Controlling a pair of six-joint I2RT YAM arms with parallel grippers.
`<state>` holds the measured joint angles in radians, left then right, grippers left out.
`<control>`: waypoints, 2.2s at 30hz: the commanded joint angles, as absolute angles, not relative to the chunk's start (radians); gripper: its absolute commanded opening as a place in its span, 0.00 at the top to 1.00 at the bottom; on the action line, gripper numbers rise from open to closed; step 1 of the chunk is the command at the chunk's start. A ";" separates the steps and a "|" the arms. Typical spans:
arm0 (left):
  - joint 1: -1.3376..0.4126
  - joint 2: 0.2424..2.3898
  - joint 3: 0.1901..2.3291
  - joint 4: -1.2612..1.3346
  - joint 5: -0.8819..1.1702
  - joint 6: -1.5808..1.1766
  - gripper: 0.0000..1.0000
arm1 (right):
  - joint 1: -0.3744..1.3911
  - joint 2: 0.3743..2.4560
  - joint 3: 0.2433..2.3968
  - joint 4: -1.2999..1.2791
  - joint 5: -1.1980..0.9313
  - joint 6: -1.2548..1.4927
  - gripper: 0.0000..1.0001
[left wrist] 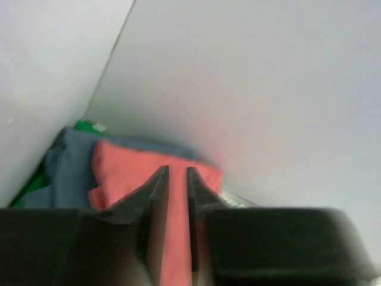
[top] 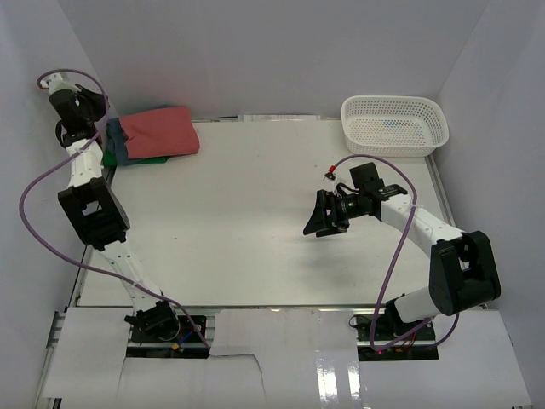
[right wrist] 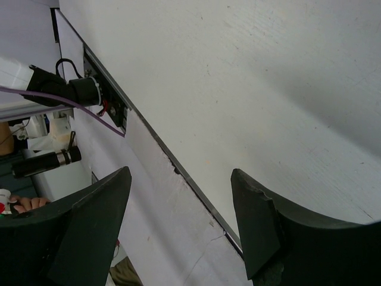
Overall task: Fold and stack the t-shirts
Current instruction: Put the neatly folded tshirt into the corner of the board with the left arm
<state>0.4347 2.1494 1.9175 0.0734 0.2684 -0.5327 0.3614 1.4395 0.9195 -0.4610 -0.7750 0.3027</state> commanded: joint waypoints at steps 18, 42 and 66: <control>0.249 2.322 1.813 0.453 0.443 -0.195 1.00 | 0.370 1.454 0.896 -0.382 -0.893 0.299 0.26; 0.235 2.367 1.516 0.848 -0.207 0.060 1.00 | 0.379 1.502 0.871 -0.379 -0.962 0.304 0.25; 0.342 2.401 1.615 0.716 0.069 -0.113 1.00 | 0.383 1.482 0.854 -0.376 -0.966 0.311 0.25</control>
